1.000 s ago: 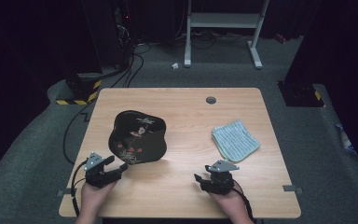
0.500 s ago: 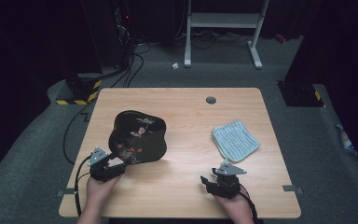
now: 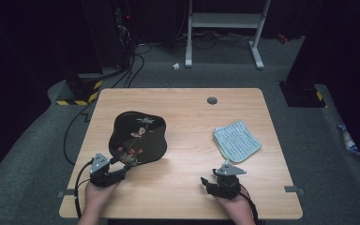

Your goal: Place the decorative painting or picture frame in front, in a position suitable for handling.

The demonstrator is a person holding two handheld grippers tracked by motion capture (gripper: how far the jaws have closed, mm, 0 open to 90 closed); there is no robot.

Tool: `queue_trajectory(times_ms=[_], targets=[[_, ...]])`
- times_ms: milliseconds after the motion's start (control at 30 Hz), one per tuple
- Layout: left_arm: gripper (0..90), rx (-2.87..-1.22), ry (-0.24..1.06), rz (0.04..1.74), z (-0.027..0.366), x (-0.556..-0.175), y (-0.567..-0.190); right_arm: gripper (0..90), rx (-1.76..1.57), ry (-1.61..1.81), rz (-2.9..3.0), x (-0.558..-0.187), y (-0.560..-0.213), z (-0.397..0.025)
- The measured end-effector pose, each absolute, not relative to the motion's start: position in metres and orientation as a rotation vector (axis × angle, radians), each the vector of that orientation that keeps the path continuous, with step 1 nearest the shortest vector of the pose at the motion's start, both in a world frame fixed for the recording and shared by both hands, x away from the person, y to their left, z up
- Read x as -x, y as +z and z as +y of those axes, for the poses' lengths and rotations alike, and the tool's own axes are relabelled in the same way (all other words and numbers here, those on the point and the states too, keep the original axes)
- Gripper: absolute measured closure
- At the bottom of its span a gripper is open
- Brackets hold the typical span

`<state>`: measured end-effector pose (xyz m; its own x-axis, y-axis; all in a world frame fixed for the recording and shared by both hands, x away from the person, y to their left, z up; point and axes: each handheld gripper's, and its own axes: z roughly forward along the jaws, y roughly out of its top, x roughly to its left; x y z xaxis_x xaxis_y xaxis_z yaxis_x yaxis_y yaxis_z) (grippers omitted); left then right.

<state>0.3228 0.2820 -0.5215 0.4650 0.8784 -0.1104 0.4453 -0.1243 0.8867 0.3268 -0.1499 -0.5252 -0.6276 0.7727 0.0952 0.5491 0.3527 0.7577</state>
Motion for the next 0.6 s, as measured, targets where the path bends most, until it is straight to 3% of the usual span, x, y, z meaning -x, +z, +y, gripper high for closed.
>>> queue_trajectory(times_ms=[400, 600], targets=[[34.6, -1.681, 0.558, 1.186, 0.285, -0.316, -0.519, 37.6, -1.161, 1.134, 2.346, -0.327, -0.526, -0.149], [35.3, -1.726, 0.556, 1.148, 0.28, -0.31, -0.518, 37.6, -1.156, 1.14, 2.355, -0.327, -0.526, -0.149]])
